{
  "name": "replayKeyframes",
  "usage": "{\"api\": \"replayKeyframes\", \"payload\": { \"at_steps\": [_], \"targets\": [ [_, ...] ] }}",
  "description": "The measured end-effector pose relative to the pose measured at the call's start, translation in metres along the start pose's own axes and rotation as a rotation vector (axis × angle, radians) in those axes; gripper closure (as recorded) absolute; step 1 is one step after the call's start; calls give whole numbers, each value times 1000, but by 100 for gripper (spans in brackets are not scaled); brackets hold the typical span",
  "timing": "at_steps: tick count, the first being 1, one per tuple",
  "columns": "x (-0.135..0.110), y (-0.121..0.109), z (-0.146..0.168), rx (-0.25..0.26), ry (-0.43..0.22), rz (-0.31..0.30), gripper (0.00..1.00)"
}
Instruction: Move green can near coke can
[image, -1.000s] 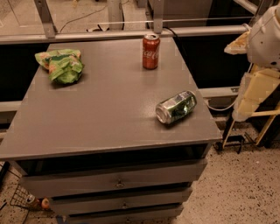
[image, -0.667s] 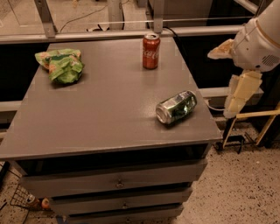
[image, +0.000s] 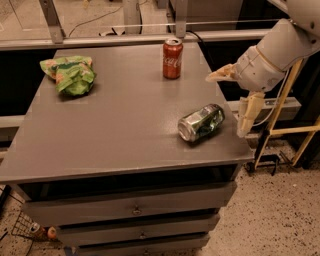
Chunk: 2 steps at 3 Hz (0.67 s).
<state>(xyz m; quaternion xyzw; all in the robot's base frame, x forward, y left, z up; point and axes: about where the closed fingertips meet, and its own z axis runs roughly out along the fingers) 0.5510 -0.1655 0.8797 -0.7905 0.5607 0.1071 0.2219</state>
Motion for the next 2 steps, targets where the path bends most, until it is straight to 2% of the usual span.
{"api": "replayKeyframes", "payload": {
  "at_steps": [2],
  "targets": [
    [-7,-6,32,-74,-26,-119,0]
  ]
}}
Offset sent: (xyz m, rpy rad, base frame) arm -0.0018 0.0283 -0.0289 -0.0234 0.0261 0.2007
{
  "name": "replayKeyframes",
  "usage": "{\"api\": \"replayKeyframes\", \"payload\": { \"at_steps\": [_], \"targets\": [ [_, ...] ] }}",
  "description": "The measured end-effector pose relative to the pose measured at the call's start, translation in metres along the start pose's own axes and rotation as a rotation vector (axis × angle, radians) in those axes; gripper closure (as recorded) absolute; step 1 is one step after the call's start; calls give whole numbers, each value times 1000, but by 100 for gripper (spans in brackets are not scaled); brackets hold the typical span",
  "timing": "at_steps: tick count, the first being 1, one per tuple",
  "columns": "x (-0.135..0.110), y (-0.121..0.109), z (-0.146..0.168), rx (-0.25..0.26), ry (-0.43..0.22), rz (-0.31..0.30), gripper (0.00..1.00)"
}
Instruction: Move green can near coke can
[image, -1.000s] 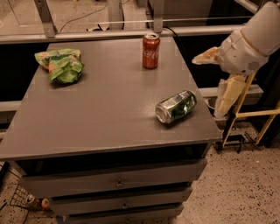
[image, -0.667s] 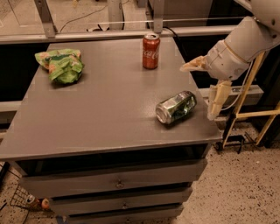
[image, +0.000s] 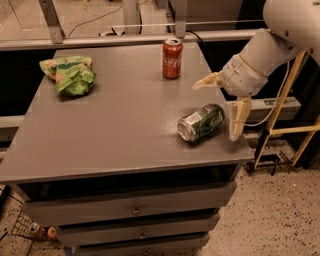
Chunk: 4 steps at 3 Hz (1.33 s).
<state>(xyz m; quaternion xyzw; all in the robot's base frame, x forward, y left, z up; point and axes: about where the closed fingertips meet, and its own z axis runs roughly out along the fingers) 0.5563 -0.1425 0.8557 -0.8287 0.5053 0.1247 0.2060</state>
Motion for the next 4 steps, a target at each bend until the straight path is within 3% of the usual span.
{"api": "replayKeyframes", "payload": {
  "at_steps": [1,2,3,4],
  "targets": [
    [-4,2,8,-26,7,-25,0],
    [-5,3,14,-44,15,-26,18],
    [-3,2,19,-60,31,-19,49],
    [2,-1,18,-56,46,-6,72]
  ]
}}
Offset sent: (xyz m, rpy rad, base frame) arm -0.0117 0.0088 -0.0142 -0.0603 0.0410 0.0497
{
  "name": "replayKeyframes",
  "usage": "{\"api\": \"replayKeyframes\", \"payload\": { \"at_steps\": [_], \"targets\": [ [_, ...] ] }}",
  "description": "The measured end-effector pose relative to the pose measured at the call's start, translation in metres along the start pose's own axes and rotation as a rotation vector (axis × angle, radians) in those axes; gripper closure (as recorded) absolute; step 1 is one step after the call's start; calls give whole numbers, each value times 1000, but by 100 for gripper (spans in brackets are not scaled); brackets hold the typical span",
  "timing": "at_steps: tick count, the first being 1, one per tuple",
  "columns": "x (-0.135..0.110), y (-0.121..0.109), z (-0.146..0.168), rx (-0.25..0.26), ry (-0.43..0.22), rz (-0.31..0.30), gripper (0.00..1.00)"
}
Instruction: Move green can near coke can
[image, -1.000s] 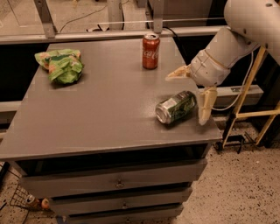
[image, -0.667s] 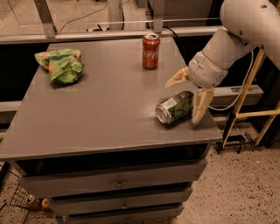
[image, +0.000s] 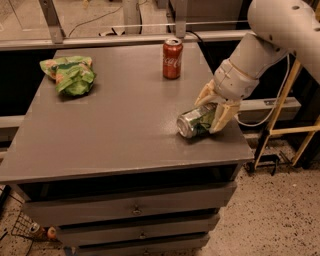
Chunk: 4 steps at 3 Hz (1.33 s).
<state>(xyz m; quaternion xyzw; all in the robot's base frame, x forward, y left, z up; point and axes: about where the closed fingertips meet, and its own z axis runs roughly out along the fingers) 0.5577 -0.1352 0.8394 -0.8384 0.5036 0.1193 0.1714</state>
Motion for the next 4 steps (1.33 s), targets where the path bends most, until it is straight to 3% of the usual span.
{"api": "replayKeyframes", "payload": {
  "at_steps": [1,2,3,4],
  "targets": [
    [17,-11,-19,51,35,80,95],
    [41,-32,-52,168,49,231,100],
    [41,-32,-50,165,48,225,100],
    [39,-48,-47,201,72,226,100]
  ]
}}
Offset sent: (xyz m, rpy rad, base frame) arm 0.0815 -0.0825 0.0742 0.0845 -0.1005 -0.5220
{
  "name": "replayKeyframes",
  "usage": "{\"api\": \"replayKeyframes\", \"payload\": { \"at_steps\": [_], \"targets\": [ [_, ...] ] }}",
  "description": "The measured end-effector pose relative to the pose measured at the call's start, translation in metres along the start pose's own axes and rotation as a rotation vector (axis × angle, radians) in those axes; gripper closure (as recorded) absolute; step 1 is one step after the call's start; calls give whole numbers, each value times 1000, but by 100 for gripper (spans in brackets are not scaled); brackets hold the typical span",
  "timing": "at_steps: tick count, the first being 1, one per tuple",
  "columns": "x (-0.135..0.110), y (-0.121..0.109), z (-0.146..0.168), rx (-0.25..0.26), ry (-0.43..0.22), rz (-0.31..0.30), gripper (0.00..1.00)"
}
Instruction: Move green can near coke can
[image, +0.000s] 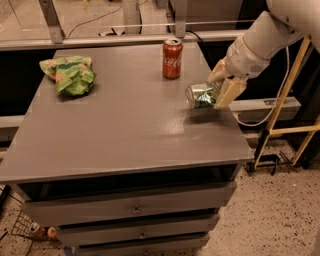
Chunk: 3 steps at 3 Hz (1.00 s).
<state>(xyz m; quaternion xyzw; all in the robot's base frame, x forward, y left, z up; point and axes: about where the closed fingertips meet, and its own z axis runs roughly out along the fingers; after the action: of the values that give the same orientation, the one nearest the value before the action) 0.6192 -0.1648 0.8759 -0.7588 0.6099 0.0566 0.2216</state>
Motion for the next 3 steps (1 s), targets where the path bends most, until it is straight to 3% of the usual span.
{"api": "replayKeyframes", "payload": {
  "at_steps": [2,3],
  "targets": [
    [-7,-64,9,113,52,-22,100],
    [-3,-86,20,126,43,-7,100]
  ]
}}
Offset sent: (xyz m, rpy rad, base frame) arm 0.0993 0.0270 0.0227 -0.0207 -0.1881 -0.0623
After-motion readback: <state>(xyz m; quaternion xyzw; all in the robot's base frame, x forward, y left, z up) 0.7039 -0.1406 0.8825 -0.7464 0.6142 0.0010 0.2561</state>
